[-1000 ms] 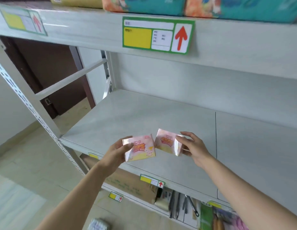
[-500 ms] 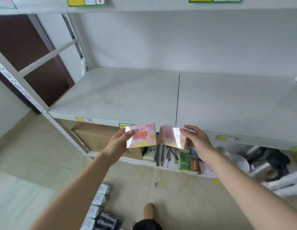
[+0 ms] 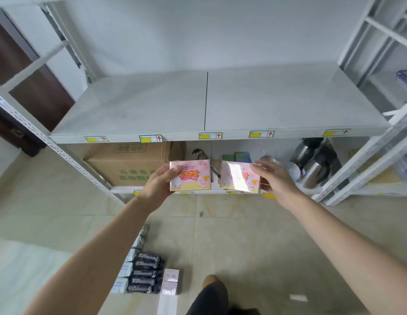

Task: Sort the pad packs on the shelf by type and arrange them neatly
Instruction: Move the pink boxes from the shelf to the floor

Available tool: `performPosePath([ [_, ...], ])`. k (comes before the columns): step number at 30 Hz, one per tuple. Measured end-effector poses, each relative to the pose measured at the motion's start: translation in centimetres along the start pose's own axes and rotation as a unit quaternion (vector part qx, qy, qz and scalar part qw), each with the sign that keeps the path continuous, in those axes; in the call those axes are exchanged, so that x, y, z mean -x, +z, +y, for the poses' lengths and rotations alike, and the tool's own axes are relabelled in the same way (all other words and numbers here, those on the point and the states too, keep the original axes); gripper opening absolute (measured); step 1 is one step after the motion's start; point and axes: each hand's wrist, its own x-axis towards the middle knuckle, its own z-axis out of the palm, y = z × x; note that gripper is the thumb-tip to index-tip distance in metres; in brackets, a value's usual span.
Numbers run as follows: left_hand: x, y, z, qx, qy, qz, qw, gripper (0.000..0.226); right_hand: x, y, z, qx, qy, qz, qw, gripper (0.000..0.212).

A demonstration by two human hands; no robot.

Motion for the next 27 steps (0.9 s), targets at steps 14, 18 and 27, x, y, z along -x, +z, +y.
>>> performPosePath([
  [14, 3.9, -2.8, -1.3, -0.050, -0.039, 0.040, 0.997, 0.060, 2.8, 3.9, 4.5, -0.055, 0.034, -0.002, 0.998, 0.029],
  [18, 4.7, -6.4, -1.7, -0.051, -0.040, 0.041, 0.997, 0.048, 3.4, 7.8, 5.4, -0.064, 0.043, -0.008, 0.997, 0.028],
  [27, 6.0, -20.5, -3.7, -0.028, -0.061, 0.029, 0.997, 0.043, 5.3, 21.1, 9.3, -0.057, 0.071, 0.044, 0.995, 0.041],
])
